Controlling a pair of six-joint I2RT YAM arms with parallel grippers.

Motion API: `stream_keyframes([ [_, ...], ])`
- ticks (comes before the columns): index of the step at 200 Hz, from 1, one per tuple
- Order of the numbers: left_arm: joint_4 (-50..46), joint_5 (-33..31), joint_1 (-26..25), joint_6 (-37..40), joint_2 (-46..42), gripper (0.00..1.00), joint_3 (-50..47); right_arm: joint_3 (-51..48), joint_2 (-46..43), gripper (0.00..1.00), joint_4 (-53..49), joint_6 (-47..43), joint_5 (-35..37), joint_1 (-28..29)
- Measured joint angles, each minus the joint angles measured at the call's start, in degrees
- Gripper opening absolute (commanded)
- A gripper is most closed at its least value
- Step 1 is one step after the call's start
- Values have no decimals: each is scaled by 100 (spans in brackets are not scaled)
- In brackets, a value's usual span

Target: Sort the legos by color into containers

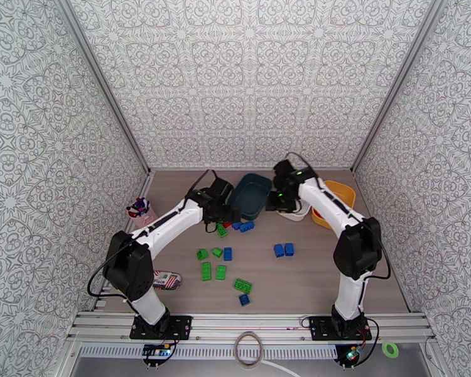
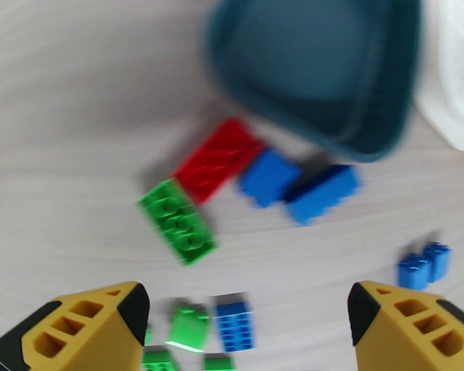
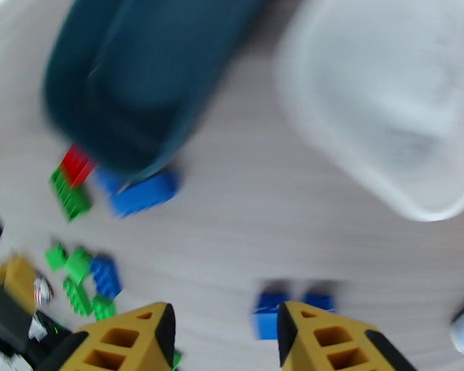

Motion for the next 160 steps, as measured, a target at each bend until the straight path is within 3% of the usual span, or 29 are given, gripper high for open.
stream_keyframes([
  [43,-11,-13,232,68,59,88,-214,-164,199,43,170,92,-37,599],
  [103,-7,-17,280,310,205,88,-254,-750,219,31,280,221,55,608],
  [160,74,7,306,562,380,87,-236,-671,538,29,297,415,205,446],
])
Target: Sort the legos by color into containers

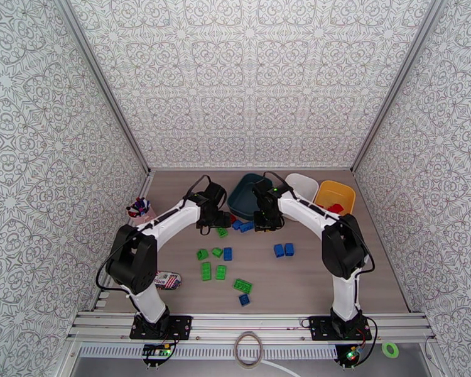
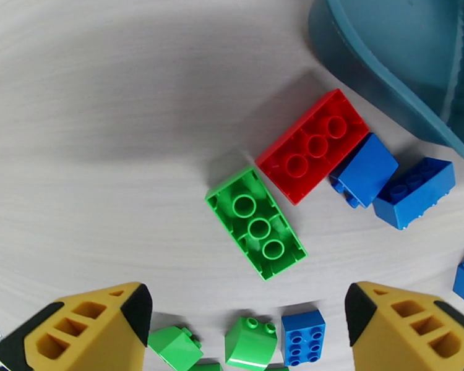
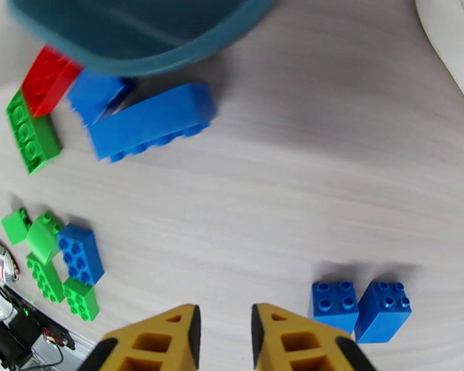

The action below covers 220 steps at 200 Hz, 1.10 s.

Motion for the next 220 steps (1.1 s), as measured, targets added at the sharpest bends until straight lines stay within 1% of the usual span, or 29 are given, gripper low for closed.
stream_keyframes([
  [26,4,2,0,155,210,84,140,308,319,29,-22,37,66,-76],
  [68,37,-7,-28,439,444,84,409,1012,807,29,-114,39,125,-151],
  [134,131,-166,-116,951,575,82,564,2699,1882,29,-592,44,120,-289],
  [158,151,-232,-125,1123,684,79,616,3445,2328,28,-824,107,101,-289],
  [175,173,-262,-127,1222,807,74,682,3899,2594,29,-994,144,81,-289],
  [184,170,-282,-131,1303,874,72,728,4009,2647,29,-1058,149,76,-289],
  [201,188,-339,-170,1425,1064,68,870,4022,2632,34,-1165,164,72,-291],
  [220,238,-411,-245,1572,1333,66,1047,3755,2457,37,-1185,190,31,-304],
])
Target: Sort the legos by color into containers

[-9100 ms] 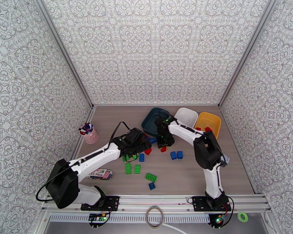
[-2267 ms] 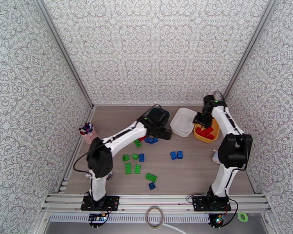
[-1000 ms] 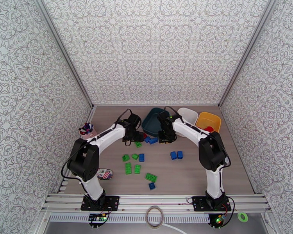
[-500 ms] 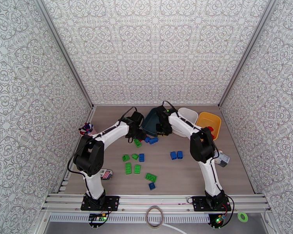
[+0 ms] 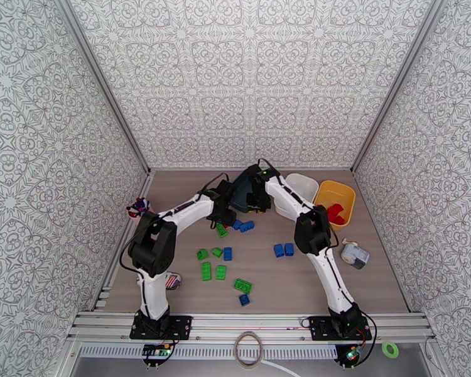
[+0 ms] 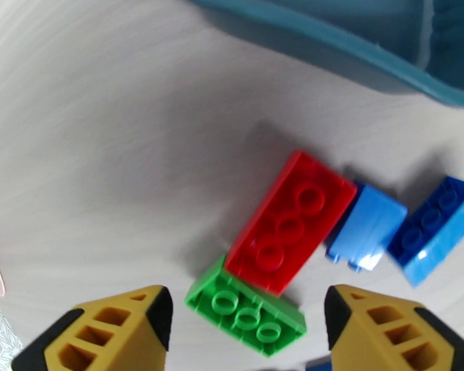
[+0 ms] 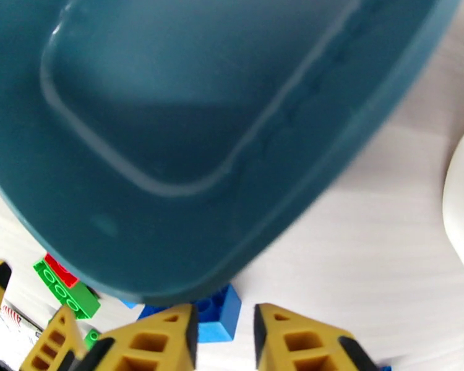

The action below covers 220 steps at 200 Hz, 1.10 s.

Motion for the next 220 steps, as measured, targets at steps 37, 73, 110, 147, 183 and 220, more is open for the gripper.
stream_keyframes([
  [37,70,-44,-70,190,389,65,157,-1088,-992,38,2,-4,-44,-68],
  [73,164,-105,-22,286,431,63,216,-1867,-2061,38,31,-4,-35,-92],
  [110,236,-103,46,293,481,58,177,-2159,-2398,38,72,2,-13,-94],
  [147,481,-103,39,289,428,52,-87,-2199,-2398,38,114,26,-13,-94],
  [183,664,-72,-24,184,326,44,-400,-2286,-2435,38,131,50,55,-96],
  [220,848,-57,-59,15,184,39,-625,-2586,-2669,38,184,70,120,-96],
])
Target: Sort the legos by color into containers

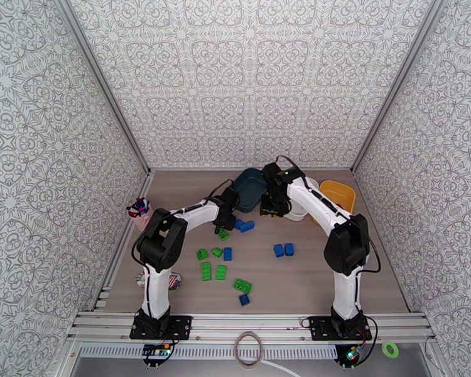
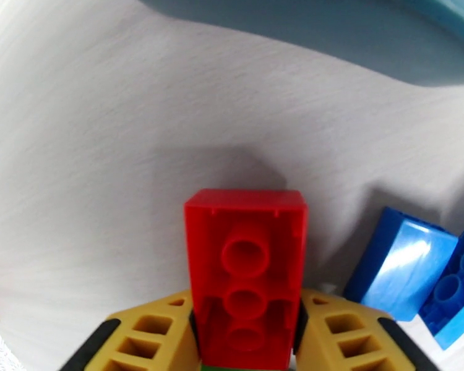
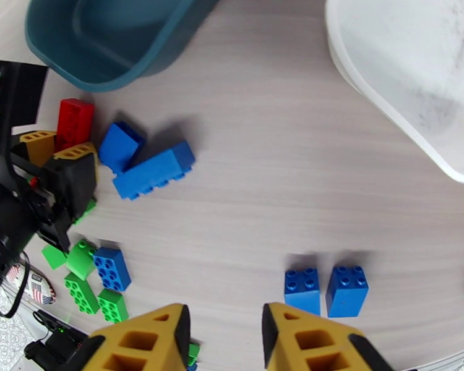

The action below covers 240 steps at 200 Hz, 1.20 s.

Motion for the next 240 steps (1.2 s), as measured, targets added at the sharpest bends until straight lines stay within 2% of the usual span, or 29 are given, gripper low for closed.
stream_keyframes([
  [30,-42,26,-66,-153,-116,37,-125,-249,-313,38,76,37,61,-2],
  [77,-240,90,-267,-476,-763,36,-444,-846,-911,48,334,157,31,-105],
  [122,-299,656,-507,-809,-1694,36,-474,-1910,-1537,56,1217,560,-931,-527],
  [157,-157,1482,-669,-1067,-2127,35,-474,-2435,-1755,58,2033,1021,-1773,-546],
  [184,105,1930,-988,-1145,-2260,32,-474,-2684,-1965,59,2597,1384,-2247,-560],
  [240,551,2087,-1620,-979,-2343,30,-474,-3056,-2433,58,3091,1781,-2625,-662],
])
